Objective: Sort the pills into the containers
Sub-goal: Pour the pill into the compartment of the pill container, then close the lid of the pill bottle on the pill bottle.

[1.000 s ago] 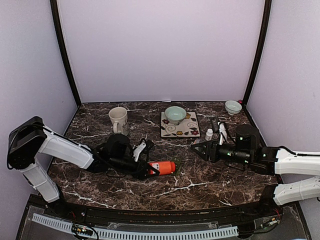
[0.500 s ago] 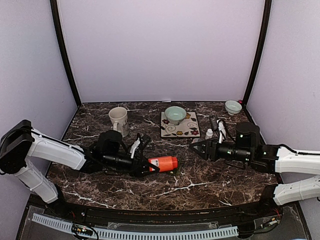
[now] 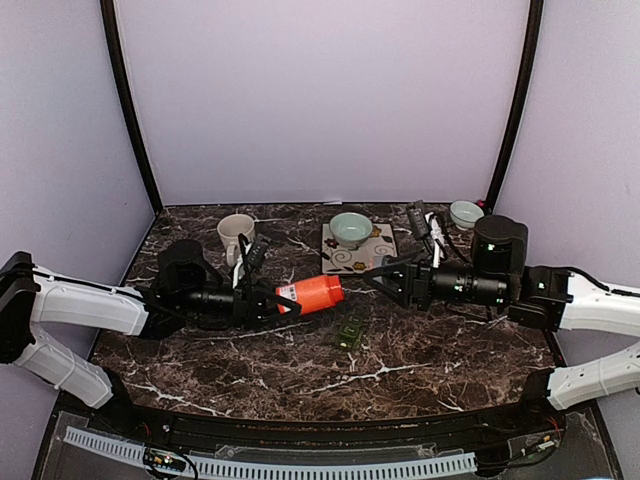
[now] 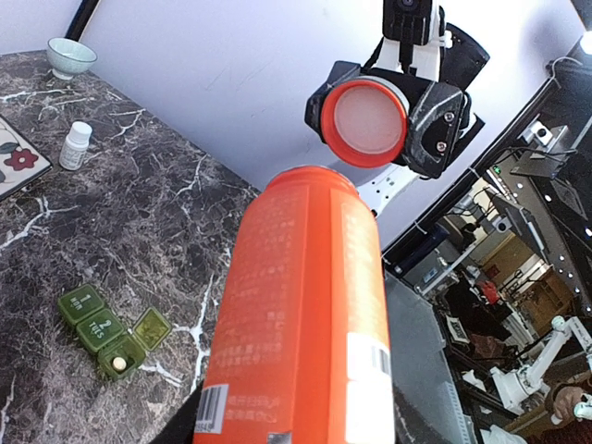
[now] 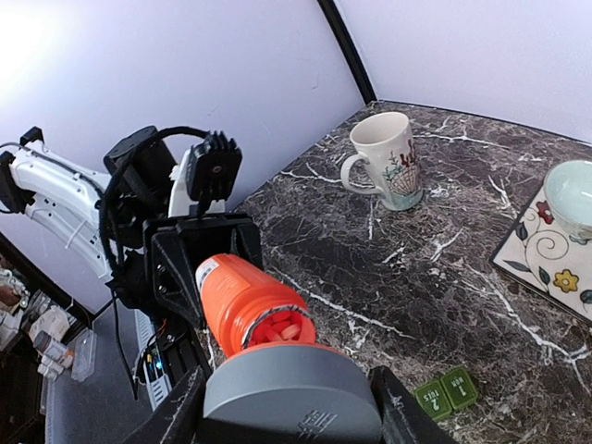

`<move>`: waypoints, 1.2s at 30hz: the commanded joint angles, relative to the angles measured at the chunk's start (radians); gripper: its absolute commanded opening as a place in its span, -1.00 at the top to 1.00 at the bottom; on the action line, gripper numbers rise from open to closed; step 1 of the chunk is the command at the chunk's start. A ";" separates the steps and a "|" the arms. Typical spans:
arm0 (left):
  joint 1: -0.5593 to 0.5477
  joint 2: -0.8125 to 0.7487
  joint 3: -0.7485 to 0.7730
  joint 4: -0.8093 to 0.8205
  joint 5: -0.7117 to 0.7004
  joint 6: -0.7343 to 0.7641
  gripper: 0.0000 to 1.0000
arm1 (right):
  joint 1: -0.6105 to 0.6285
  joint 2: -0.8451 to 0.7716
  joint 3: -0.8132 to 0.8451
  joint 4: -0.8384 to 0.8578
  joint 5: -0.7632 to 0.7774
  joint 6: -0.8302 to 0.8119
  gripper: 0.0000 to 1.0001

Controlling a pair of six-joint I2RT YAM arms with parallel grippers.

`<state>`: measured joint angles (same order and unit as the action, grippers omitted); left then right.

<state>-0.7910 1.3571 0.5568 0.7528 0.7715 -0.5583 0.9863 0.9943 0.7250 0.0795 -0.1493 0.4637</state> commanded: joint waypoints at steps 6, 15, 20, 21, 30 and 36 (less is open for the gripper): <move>0.059 -0.034 -0.016 0.261 0.223 -0.196 1.00 | 0.098 0.076 0.163 -0.078 0.003 -0.070 0.22; 0.097 0.055 -0.029 0.552 0.366 -0.426 1.00 | 0.166 0.153 0.284 -0.143 0.019 -0.115 0.22; 0.103 0.059 -0.034 0.569 0.378 -0.440 1.00 | 0.185 0.177 0.317 -0.163 0.019 -0.125 0.22; 0.103 0.059 -0.034 0.571 0.382 -0.442 1.00 | 0.189 0.183 0.321 -0.165 0.018 -0.127 0.22; 0.109 0.060 -0.033 0.585 0.403 -0.457 1.00 | 0.203 0.222 0.340 -0.166 0.008 -0.130 0.21; 0.112 0.060 -0.037 0.576 0.410 -0.453 1.00 | 0.205 0.241 0.357 -0.165 -0.001 -0.134 0.21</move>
<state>-0.6853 1.4284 0.5266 1.2713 1.1572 -1.0084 1.1809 1.2274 1.0416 -0.1143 -0.1394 0.3450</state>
